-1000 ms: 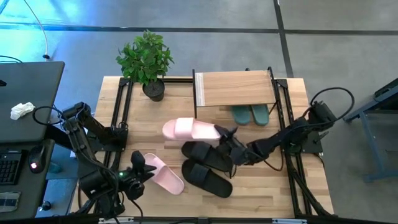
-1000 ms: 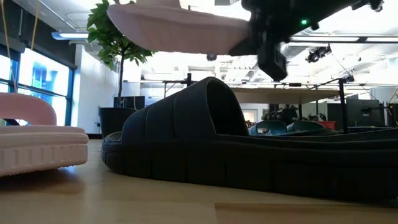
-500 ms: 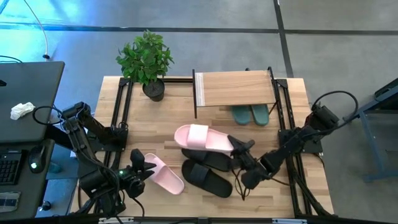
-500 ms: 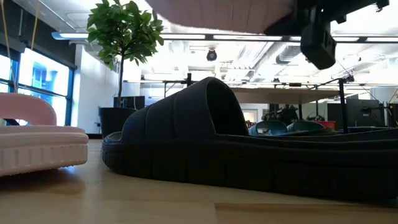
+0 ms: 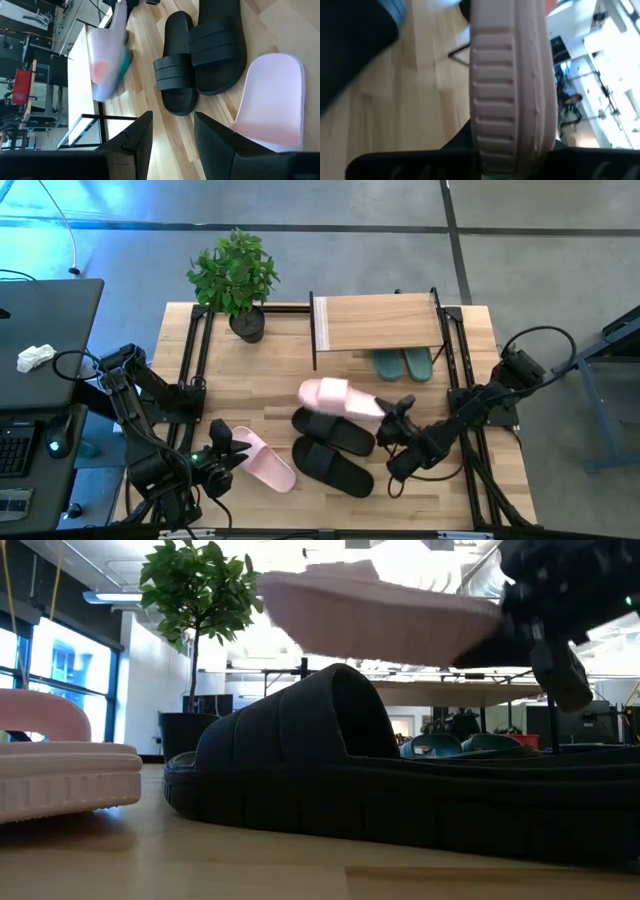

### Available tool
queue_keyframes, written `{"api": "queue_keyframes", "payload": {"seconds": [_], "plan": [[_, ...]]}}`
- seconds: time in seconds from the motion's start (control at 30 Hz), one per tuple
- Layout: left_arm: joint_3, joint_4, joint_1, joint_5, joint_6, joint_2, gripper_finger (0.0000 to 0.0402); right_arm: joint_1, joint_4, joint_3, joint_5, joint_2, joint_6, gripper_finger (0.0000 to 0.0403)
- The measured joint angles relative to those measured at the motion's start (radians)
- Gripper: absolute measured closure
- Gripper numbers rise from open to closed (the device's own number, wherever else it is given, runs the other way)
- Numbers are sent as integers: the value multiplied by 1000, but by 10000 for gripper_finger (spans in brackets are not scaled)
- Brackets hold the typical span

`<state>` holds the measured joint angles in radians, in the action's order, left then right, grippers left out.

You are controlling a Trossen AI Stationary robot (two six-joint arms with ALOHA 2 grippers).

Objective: Pick and place slides into the shelf
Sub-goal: Put the top pink slide under the shelf

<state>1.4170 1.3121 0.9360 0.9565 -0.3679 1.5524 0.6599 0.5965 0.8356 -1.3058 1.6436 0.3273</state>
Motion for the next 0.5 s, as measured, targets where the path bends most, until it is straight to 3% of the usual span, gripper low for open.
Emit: {"api": "queue_keyframes", "payload": {"seconds": [0.23,0.37,0.5], "plan": [[0,0,0,24,0,0,275,-41,354,0,279,-1,354,367],[0,0,0,34,0,0,275,-63,405,0,324,-1,426,367],[-1,-4,0,34,-3,0,275,-109,395,0,492,-1,472,367]]}}
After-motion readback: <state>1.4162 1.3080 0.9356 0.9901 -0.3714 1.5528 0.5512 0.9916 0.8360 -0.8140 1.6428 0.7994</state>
